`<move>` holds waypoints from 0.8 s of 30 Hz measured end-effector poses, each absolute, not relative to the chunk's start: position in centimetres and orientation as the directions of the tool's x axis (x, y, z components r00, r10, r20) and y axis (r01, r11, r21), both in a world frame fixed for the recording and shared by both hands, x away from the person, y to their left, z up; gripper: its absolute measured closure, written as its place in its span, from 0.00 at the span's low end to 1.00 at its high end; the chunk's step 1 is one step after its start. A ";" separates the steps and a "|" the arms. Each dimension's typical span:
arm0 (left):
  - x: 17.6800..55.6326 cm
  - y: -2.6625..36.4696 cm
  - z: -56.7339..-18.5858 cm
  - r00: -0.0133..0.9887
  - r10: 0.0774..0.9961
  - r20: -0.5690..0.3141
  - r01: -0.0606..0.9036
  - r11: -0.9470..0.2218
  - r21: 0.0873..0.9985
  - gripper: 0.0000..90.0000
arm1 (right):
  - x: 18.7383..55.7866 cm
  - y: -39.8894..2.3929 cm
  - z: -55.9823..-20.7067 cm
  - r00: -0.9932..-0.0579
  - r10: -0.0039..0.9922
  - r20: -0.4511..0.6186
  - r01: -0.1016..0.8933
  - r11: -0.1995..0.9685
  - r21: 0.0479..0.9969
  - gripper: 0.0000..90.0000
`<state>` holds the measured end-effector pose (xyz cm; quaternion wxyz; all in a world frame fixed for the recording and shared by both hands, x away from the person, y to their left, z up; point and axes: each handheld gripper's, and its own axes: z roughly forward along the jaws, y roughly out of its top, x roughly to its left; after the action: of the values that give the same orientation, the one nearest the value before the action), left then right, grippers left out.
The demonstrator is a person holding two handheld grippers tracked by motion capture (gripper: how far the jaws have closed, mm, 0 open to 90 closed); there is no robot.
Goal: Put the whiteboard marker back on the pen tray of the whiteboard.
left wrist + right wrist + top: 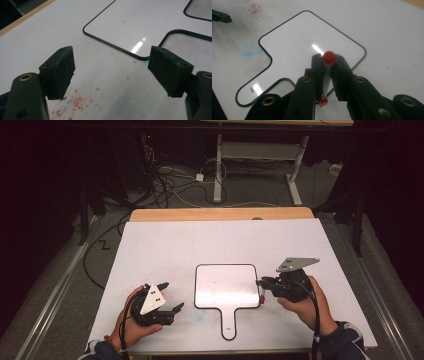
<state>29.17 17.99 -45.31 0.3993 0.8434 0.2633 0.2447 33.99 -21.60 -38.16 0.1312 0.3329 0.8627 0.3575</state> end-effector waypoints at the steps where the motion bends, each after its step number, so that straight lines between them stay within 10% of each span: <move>1: 29.2 18.0 -45.3 0.741 0.640 0.203 0.249 -0.543 0.802 0.23 | 34.1 -21.5 -38.3 -0.744 0.668 0.015 0.487 0.527 0.697 0.90; 24: 29.5 17.4 -45.8 0.758 0.624 0.191 0.263 -0.560 0.785 0.23 | 39.2 -21.5 -43.1 -0.587 0.794 0.156 0.565 0.264 0.782 0.90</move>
<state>29.47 17.38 -45.77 0.3901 0.8524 0.2602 0.2314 39.17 -21.46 -43.14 0.1352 0.4336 0.7834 0.4243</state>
